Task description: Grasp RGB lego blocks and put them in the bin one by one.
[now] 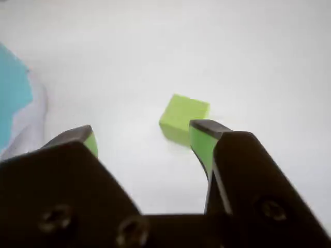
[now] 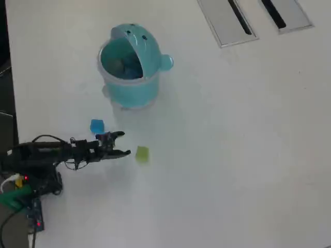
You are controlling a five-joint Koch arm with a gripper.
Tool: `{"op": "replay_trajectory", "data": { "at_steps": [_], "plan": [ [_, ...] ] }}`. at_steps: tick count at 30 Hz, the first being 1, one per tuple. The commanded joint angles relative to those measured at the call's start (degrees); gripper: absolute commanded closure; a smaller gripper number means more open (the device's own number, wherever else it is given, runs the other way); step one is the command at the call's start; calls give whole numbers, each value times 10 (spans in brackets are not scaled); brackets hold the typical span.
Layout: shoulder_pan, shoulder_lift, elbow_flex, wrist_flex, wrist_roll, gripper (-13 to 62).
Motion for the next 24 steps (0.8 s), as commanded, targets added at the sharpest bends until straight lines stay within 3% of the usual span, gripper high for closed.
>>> {"op": "replay_trajectory", "data": {
  "at_steps": [1, 4, 11, 24],
  "plan": [
    [0, -1, -53, -45, -16, 163],
    [14, -109, -111, -92, -34, 163],
    [63, -244, -224, -97, -70, 163],
    [82, -274, -250, -7, -132, 163]
  ]
}}
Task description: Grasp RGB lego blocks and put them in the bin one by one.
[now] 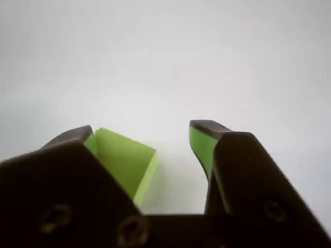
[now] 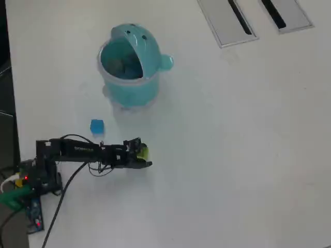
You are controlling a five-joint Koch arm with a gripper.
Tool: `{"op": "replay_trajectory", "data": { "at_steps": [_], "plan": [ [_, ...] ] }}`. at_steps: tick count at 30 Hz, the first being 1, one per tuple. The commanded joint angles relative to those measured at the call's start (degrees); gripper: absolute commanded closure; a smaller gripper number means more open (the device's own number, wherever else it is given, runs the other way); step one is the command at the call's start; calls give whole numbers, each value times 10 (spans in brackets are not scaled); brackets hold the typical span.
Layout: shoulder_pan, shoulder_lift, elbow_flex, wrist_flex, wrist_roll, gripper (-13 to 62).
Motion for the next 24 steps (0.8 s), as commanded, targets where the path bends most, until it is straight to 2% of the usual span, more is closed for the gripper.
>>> {"op": "replay_trajectory", "data": {
  "at_steps": [1, 11, 24],
  "plan": [
    [-9, 9, -40, 0, -10, 163],
    [-47, 7, -4, 1, -5, 163],
    [-24, -38, -7, -7, -24, 199]
  ]
}}
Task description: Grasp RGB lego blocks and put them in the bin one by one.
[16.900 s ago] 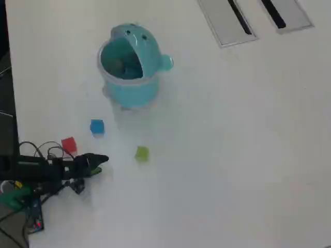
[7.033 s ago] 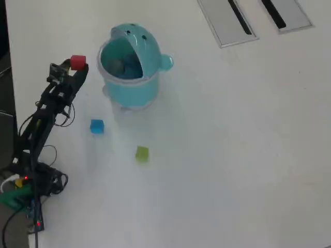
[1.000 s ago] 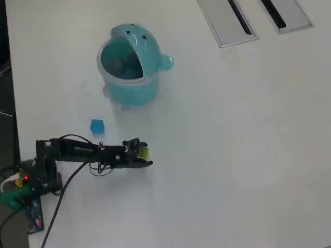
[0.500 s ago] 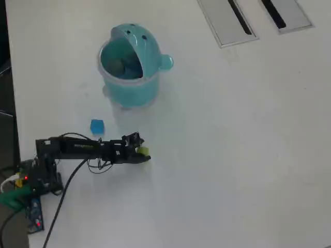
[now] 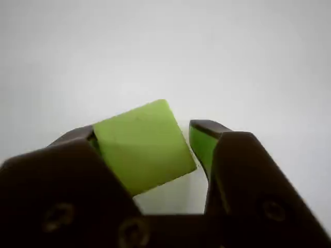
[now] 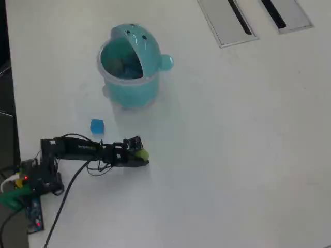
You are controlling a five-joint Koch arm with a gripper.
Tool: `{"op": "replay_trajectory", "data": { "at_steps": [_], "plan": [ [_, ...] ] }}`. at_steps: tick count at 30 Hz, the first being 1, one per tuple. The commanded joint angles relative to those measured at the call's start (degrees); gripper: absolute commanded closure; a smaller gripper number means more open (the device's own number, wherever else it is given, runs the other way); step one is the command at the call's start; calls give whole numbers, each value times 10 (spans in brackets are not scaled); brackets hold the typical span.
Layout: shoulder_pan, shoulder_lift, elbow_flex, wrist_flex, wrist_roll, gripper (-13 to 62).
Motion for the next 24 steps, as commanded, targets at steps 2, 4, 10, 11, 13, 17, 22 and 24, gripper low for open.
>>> {"op": "replay_trajectory", "data": {
  "at_steps": [2, 4, 10, 11, 13, 17, 22, 24],
  "plan": [
    [9, -3, -22, -18, -18, 199],
    [15, -10, -24, -19, -18, 210],
    [26, -11, -30, -32, -22, 301],
    [26, -9, -30, -32, -20, 319],
    [26, -2, -33, -32, -13, 353],
    [25, 16, -40, -40, 18, 354],
    [16, 40, -46, -83, 64, 354],
    [6, 56, -42, -95, 77, 362]
  ]
}}
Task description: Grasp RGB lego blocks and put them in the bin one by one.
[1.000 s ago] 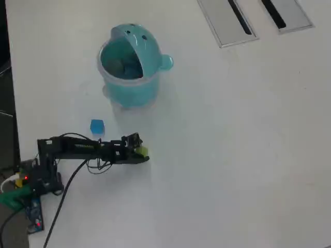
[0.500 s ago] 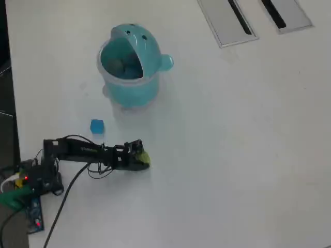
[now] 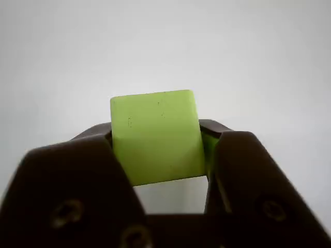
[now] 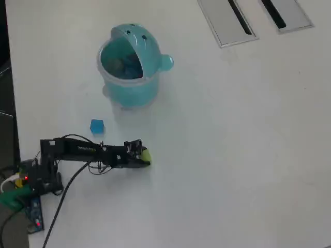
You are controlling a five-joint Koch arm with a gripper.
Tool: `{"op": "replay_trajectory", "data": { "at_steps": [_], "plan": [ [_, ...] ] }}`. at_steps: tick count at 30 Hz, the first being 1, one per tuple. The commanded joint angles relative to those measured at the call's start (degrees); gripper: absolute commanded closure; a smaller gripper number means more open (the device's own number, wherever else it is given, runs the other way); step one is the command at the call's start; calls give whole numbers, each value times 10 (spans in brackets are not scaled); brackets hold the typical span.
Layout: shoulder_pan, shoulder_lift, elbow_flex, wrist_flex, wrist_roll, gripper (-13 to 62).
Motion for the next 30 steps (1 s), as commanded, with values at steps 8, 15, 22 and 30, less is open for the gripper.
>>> {"op": "replay_trajectory", "data": {
  "at_steps": [8, 15, 22, 30],
  "plan": [
    [-61, 120, -4, -83, 44, 377],
    [-101, 177, 34, -149, 97, 377],
    [-112, 203, 56, -247, 126, 377],
    [-149, 290, 70, -265, 146, 377]
  ]
}}
